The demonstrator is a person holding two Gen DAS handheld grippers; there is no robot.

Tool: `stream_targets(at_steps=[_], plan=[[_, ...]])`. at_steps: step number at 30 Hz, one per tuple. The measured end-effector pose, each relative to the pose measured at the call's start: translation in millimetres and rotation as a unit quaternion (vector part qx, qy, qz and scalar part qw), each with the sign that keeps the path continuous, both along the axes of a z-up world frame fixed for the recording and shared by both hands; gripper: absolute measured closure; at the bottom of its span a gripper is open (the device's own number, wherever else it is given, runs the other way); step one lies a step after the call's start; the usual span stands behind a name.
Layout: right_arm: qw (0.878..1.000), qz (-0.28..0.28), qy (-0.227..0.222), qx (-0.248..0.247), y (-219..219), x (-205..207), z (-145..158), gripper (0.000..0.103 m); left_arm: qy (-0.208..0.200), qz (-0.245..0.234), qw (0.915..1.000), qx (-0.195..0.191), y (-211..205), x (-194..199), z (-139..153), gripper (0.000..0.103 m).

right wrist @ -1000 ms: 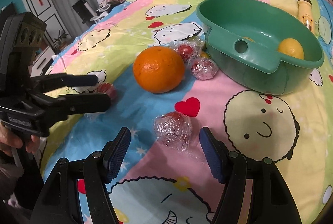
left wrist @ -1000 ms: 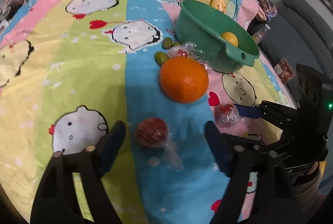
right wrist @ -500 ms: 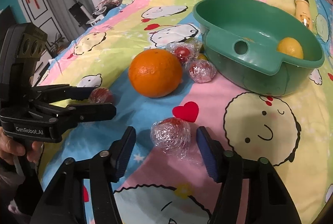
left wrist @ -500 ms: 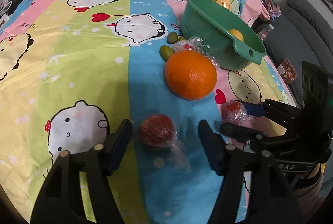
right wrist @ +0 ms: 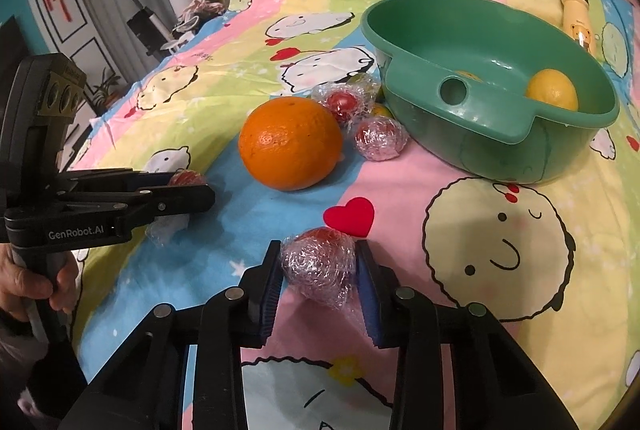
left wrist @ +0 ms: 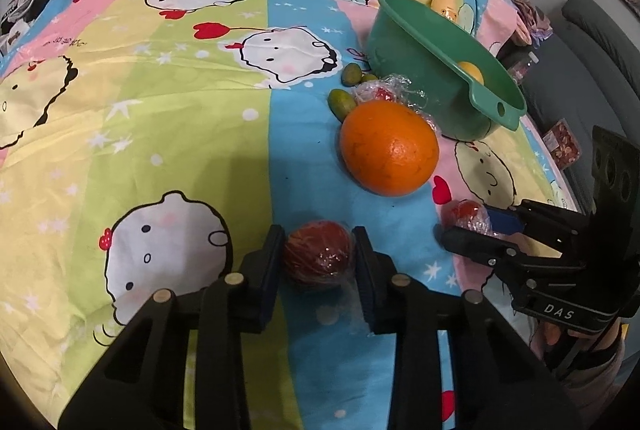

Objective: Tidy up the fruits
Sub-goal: 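Carry the wrapped red fruit with the right gripper into the basin and release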

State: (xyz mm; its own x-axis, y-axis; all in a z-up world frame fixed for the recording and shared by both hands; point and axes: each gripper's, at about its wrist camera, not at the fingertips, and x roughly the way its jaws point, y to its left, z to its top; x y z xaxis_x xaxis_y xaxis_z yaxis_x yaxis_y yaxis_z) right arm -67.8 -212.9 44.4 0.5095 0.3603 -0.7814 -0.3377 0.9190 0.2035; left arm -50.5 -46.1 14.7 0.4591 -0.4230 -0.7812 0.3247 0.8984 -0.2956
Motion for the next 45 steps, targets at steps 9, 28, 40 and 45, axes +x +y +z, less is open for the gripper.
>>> stream_targets(at_steps=[9,28,40,45], plan=[[0.999,0.020,-0.010,0.027,3.2,-3.5,6.9,0.067,-0.021,0.006,0.9997,-0.006,1.4,-5.5,11.4,0.070],[0.995,0.009,-0.068,0.066,-6.2,-11.0,36.1,0.067,-0.074,0.017,0.9970,0.010,-8.5,-16.0,36.4,0.070],[0.990,-0.020,-0.109,0.091,-24.8,-18.6,63.2,0.067,-0.102,-0.004,0.9948,0.002,-36.1,-18.3,58.2,0.070],[0.985,-0.048,-0.127,0.108,-46.6,-17.0,77.2,0.067,-0.111,-0.011,0.9938,-0.002,-46.3,-14.7,73.5,0.070]])
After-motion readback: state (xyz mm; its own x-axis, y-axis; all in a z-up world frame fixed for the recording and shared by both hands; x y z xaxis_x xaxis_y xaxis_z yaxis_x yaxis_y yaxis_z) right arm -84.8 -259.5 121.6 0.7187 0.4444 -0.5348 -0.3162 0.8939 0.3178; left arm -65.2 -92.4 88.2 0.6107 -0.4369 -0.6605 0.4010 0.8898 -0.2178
